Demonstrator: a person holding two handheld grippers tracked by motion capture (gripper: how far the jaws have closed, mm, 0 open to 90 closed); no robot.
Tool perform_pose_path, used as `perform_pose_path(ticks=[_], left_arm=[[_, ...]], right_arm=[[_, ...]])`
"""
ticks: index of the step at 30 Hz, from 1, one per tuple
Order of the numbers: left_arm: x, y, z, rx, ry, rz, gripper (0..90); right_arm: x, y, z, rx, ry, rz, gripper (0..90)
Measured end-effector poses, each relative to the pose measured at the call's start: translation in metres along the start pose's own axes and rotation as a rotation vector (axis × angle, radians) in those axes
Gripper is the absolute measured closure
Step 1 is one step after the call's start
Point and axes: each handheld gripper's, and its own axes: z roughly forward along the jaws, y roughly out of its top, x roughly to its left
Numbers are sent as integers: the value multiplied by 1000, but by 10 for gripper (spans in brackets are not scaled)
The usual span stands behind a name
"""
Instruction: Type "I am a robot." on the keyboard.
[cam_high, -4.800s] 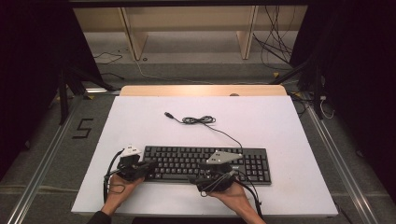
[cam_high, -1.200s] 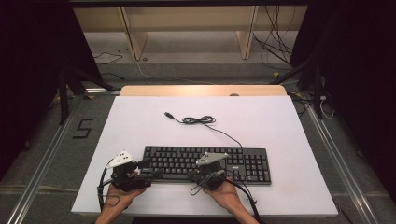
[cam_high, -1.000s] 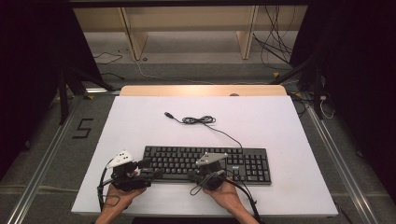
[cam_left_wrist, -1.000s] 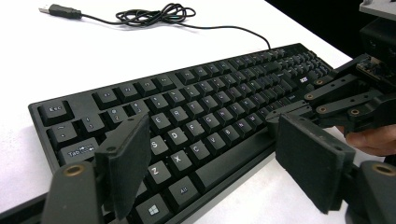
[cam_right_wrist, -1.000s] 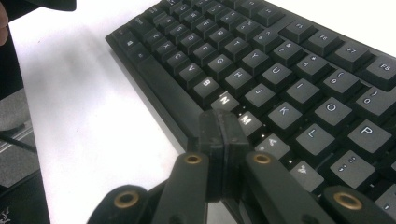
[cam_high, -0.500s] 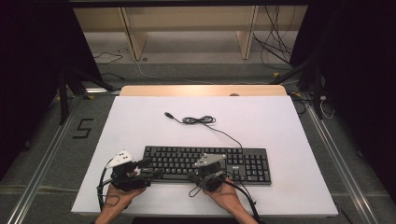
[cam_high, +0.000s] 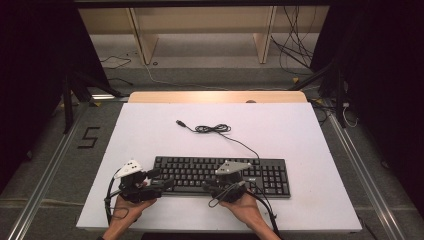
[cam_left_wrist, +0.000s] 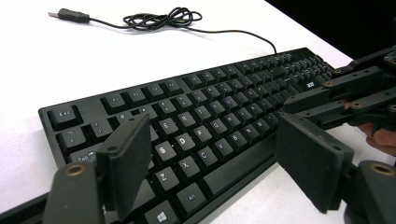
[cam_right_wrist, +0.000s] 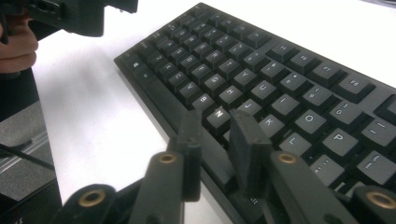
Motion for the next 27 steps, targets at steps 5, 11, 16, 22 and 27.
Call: perform_pose_path(ticks=[5, 11, 16, 22, 27], left_arm=[[0, 2, 7, 12, 2, 13, 305], [0, 6, 16, 23, 9, 20, 405], [1, 8, 22, 40, 20, 29, 497], [2, 13, 32, 70, 21, 48, 636], [4, 17, 41, 95, 27, 63, 732]], right_arm=[[-2, 1, -6, -24, 7, 14, 646], [-5, 2, -14, -43, 15, 20, 554], [-5, 2, -17, -49, 8, 22, 464], [-5, 1, -22, -63, -1, 26, 420], [-6, 1, -25, -73, -5, 25, 398]])
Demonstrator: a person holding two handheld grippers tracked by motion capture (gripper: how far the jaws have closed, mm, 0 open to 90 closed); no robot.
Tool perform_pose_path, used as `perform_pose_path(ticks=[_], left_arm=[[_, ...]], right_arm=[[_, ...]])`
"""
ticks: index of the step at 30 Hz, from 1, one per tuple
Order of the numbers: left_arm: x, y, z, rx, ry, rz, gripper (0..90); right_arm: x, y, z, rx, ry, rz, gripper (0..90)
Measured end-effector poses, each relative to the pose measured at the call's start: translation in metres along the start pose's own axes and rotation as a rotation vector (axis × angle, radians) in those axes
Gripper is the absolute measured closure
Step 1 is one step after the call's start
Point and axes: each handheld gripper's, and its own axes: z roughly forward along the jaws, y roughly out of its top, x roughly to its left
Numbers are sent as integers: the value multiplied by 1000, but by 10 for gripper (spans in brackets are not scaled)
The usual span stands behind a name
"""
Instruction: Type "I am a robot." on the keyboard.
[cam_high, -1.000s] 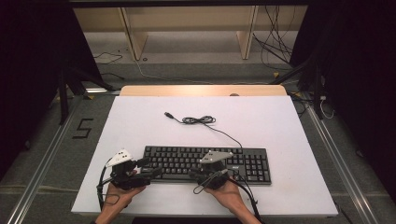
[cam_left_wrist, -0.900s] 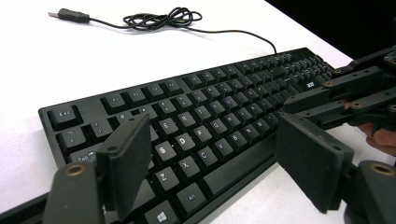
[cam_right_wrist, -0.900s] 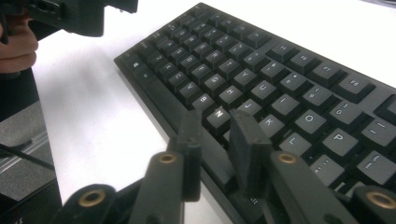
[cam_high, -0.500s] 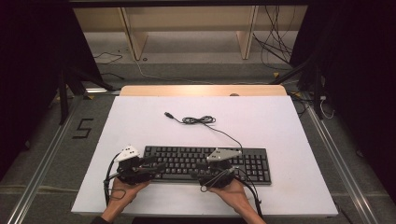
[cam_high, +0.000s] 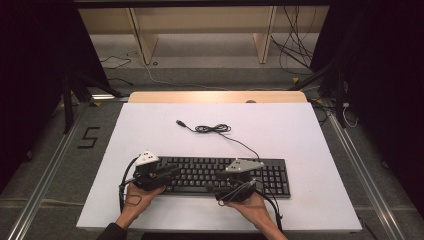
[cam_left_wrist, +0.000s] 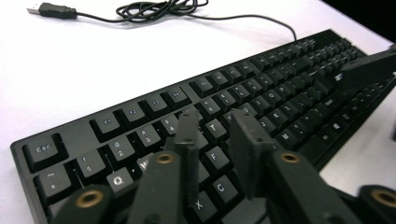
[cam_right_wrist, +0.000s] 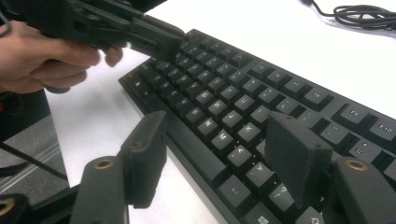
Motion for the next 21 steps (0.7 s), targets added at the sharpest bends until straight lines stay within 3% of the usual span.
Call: perform_pose_path(ticks=[10, 21], left_arm=[[0, 7, 16, 43, 9, 30, 882], [4, 7, 27, 83, 16, 27, 889]], right_arm=[[0, -2, -7, -10, -1, 4, 363], [1, -4, -11, -19, -3, 3, 344]])
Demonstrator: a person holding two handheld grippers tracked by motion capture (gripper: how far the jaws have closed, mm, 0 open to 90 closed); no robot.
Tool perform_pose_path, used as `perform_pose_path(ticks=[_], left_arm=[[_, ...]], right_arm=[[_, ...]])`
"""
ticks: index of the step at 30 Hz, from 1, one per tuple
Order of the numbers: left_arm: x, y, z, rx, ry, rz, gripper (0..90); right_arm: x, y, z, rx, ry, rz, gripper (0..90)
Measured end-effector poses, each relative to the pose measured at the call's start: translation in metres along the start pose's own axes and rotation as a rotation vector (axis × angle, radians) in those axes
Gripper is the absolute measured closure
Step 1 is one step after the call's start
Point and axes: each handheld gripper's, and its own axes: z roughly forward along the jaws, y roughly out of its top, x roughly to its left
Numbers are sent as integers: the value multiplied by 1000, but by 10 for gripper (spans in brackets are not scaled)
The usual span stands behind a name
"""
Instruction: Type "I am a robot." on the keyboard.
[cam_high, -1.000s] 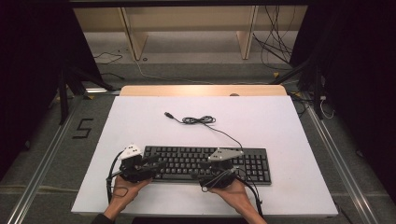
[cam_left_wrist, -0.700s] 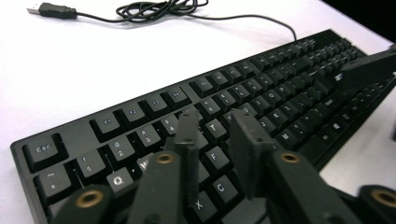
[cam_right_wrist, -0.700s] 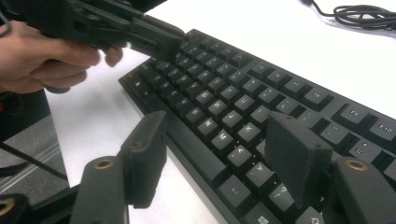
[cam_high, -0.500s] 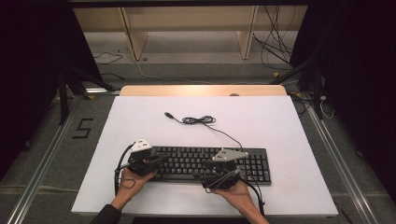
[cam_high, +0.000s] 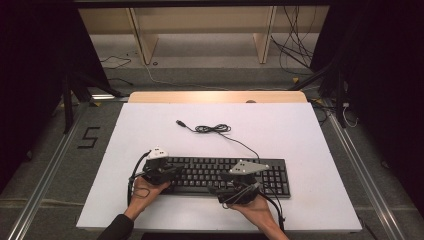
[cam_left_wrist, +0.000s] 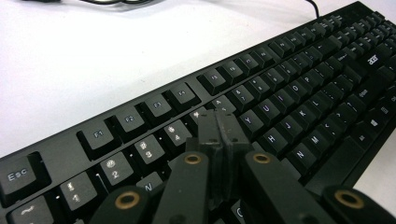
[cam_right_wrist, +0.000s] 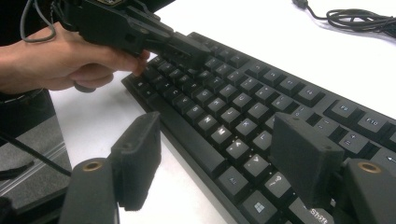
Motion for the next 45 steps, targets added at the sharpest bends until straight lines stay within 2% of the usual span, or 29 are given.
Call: perform_pose_path(ticks=[9, 22, 33, 38, 41, 45], left_arm=[[-1, 1, 6, 24, 10, -2, 889], [-2, -1, 11, 49, 28, 18, 891], [-2, 0, 6, 29, 32, 8, 880], [-3, 0, 1, 4, 13, -6, 849], [-4, 1, -2, -8, -3, -10, 814], [-6, 0, -8, -17, -28, -6, 748]], right_arm=[[1, 0, -1, -4, -6, -2, 321], [2, -1, -3, -8, -6, -7, 315], [1, 0, -2, -15, -13, -2, 315], [-1, 1, -1, -17, -18, 7, 317], [-1, 2, 0, -13, -25, 10, 339], [-4, 3, 2, -9, -48, 21, 459]])
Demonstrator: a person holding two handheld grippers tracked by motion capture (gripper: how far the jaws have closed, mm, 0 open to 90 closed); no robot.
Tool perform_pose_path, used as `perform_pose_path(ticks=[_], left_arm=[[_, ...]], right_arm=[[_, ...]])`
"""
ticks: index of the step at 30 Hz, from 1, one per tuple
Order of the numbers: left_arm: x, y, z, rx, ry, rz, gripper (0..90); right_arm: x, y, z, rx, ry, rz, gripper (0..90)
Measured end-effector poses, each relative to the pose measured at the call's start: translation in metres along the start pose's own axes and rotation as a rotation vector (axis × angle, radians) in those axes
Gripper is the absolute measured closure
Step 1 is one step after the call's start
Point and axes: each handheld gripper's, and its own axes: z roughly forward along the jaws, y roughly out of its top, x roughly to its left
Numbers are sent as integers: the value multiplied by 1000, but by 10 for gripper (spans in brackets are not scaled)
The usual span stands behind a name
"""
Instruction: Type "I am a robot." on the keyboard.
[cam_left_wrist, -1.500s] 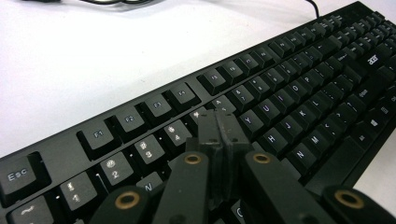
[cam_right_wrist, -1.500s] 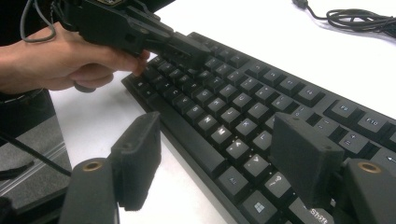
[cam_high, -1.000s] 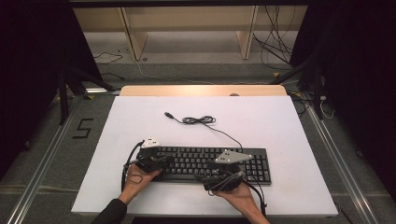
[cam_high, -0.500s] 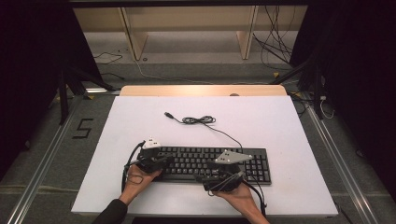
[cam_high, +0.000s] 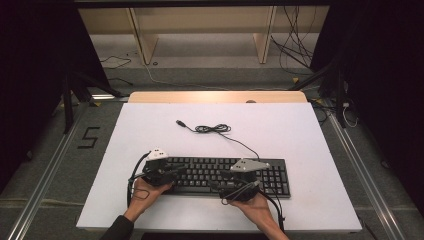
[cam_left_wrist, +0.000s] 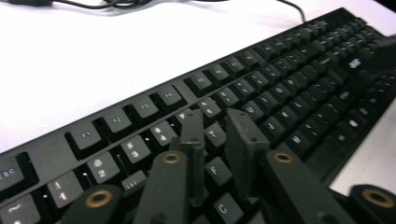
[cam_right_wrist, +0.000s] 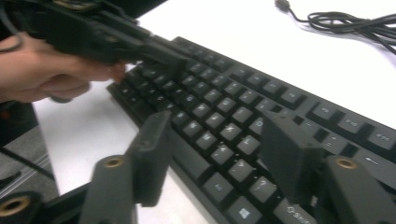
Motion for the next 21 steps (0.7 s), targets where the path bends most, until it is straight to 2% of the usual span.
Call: perform_pose_path(ticks=[8, 13, 18, 21], left_arm=[[-1, -3, -12, -24, -35, -36, 584], [-5, -6, -17, -37, -51, -40, 465], [-7, -8, -23, -53, -60, -43, 402], [-8, -10, -26, -68, -62, -45, 381]], right_arm=[[-8, 4, 5, 23, -44, 15, 650], [-11, 6, 11, 33, -59, 9, 777], [-13, 9, 19, 48, -70, 7, 876], [-14, 10, 24, 56, -77, 8, 900]])
